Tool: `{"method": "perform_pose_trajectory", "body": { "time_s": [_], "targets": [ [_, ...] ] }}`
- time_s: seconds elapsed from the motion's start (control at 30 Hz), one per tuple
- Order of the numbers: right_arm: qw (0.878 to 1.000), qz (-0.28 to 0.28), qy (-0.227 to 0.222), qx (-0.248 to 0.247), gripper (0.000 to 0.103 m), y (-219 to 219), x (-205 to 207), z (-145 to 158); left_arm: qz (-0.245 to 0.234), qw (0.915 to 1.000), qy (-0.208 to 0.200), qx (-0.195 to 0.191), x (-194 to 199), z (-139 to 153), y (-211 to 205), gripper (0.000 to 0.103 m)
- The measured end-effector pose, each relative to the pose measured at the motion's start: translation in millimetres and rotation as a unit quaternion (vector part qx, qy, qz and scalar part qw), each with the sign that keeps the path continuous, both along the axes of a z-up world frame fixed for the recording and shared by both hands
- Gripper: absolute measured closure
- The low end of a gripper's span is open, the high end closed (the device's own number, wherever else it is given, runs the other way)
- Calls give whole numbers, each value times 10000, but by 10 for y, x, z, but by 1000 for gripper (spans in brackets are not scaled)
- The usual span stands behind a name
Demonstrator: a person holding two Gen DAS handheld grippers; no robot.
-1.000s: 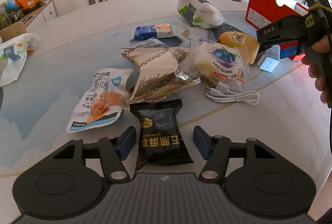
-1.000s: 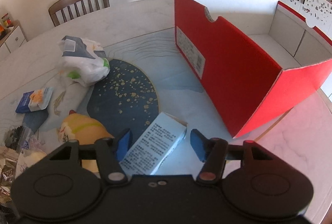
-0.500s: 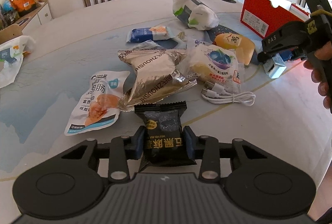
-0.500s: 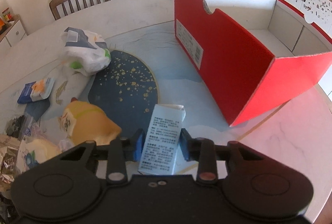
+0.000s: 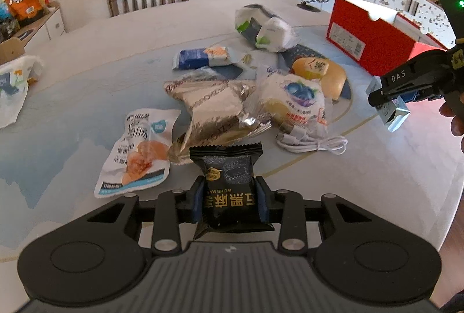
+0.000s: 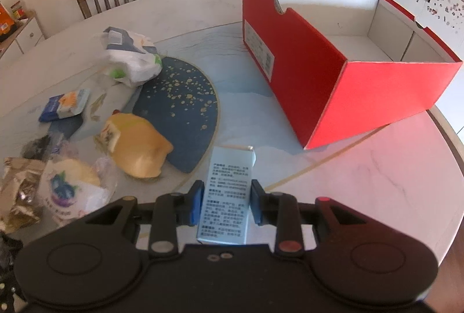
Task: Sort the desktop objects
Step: 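Carry the milk carton and black snack packet over the red shoebox with both tools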
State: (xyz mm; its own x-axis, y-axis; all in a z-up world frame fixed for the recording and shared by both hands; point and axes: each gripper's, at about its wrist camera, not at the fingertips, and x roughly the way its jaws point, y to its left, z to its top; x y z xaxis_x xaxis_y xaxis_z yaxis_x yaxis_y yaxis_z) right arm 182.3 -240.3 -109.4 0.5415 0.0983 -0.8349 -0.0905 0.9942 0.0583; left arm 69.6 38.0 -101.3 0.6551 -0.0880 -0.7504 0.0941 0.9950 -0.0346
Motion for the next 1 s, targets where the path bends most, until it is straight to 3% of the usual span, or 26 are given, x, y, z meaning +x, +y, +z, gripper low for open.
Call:
{"method": "perform_pose_trajectory", "body": {
  "time_s": [0.5,1.0],
  "targets": [
    [9994,186,-53,301,72,-2,-251,463,-668,9971,-359,-39,96,507,-28,69],
    [9983,207,-209,495,72,-3,-372,1100,-1530,9853,-750,-111,337,1102,-54,69]
  ]
}}
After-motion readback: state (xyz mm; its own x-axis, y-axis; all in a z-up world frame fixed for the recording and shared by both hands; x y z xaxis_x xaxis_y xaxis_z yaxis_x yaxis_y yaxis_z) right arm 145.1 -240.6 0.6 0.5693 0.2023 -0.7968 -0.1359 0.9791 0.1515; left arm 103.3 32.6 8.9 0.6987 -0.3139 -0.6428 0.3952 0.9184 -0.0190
